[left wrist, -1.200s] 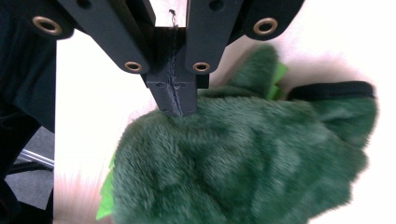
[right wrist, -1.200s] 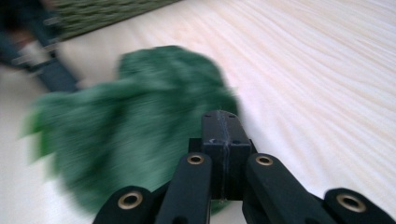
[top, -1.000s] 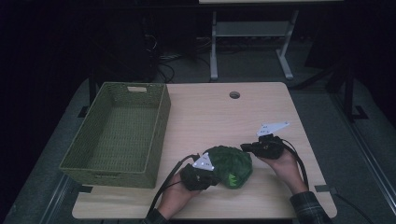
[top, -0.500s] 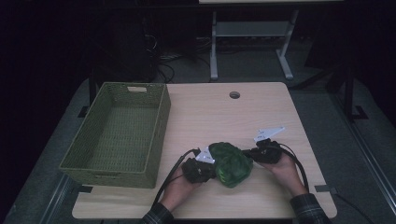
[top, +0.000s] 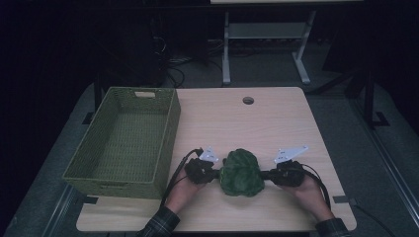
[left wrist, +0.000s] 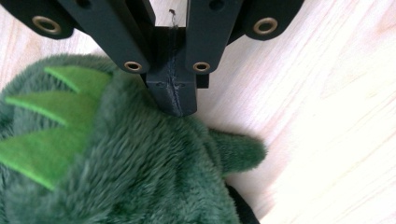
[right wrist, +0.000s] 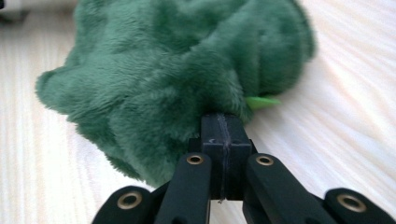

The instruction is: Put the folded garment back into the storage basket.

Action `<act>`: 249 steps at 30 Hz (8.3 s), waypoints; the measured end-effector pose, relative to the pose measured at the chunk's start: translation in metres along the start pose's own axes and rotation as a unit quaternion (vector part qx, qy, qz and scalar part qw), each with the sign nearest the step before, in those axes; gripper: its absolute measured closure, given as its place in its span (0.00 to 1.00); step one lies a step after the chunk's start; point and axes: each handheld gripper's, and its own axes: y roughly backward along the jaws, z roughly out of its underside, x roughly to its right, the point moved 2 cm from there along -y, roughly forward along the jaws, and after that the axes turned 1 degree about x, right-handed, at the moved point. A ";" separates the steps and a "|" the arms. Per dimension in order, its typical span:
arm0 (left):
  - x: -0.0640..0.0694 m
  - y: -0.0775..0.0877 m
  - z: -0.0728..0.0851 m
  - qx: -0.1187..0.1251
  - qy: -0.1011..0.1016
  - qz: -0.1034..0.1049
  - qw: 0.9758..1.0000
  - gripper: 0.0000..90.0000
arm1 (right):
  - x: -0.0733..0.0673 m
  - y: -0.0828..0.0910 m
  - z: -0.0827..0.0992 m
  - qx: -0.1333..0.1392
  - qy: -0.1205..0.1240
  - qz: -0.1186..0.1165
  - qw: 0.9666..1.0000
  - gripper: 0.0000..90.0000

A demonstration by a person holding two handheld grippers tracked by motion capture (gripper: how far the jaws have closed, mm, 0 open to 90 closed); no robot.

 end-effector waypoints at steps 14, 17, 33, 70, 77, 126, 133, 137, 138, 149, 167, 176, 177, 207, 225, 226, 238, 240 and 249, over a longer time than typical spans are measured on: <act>0.002 0.050 -0.016 0.022 -0.007 0.034 0.999 0.49 | 0.040 0.023 0.036 0.009 -0.075 0.149 0.986 0.32; 0.005 0.051 -0.029 0.011 -0.031 0.043 0.999 0.37 | 0.044 0.019 0.039 -0.002 -0.076 0.179 0.981 0.21; 0.014 0.006 -0.061 -0.071 -0.103 0.081 0.989 0.19 | 0.046 0.013 0.041 0.017 -0.076 0.182 0.980 0.13; 0.021 -0.039 -0.047 -0.153 -0.134 0.040 0.978 0.74 | 0.046 0.014 0.041 0.019 -0.079 0.189 0.979 0.15; 0.017 -0.031 -0.050 -0.140 -0.122 0.050 0.981 0.81 | 0.046 0.014 0.041 0.019 -0.079 0.189 0.979 0.15; -0.073 0.190 -0.054 -0.072 0.019 -0.091 0.993 0.81 | 0.046 0.014 0.041 0.020 -0.080 0.189 0.978 0.16; -0.091 0.219 -0.029 -0.067 0.055 -0.127 0.988 0.81 | 0.046 0.014 0.041 0.020 -0.080 0.189 0.978 0.16; -0.100 0.227 -0.015 -0.075 0.070 -0.149 0.983 0.81 | 0.046 0.014 0.041 0.020 -0.081 0.189 0.978 0.16; -0.102 0.228 -0.010 -0.079 0.077 -0.155 0.982 0.81 | 0.046 0.014 0.041 0.019 -0.080 0.189 0.978 0.16; -0.126 0.213 0.035 -0.106 0.134 -0.178 0.969 0.81 | 0.046 0.014 0.041 0.019 -0.080 0.189 0.978 0.16; -0.146 0.172 0.082 -0.157 0.175 -0.172 0.957 0.79 | 0.046 0.014 0.041 0.019 -0.080 0.189 0.978 0.16; -0.150 0.168 0.087 -0.153 0.178 -0.167 0.958 0.55 | 0.046 0.014 0.041 0.019 -0.080 0.189 0.978 0.16; -0.150 0.169 0.086 -0.148 0.178 -0.168 0.958 0.55 | 0.046 0.014 0.041 0.019 -0.080 0.189 0.978 0.16; -0.065 0.176 -0.022 0.021 0.084 -0.127 0.988 0.20 | 0.046 0.014 0.041 0.020 -0.080 0.189 0.978 0.16; -0.002 0.085 -0.039 0.018 0.018 -0.068 0.997 0.19 | 0.046 0.014 0.041 0.019 -0.081 0.190 0.978 0.16; -0.002 0.085 -0.039 0.018 0.018 -0.068 0.997 0.19 | 0.046 0.014 0.041 0.019 -0.081 0.190 0.978 0.16; 0.003 0.026 -0.007 0.007 0.012 -0.055 0.998 0.19 | 0.046 0.014 0.041 0.019 -0.080 0.190 0.978 0.16; 0.003 0.023 -0.004 0.007 0.013 -0.056 0.998 0.19 | 0.046 0.014 0.041 0.019 -0.080 0.190 0.978 0.16; -0.005 0.003 0.015 -0.004 0.018 -0.067 0.998 0.19 | 0.046 0.014 0.041 0.019 -0.080 0.190 0.978 0.16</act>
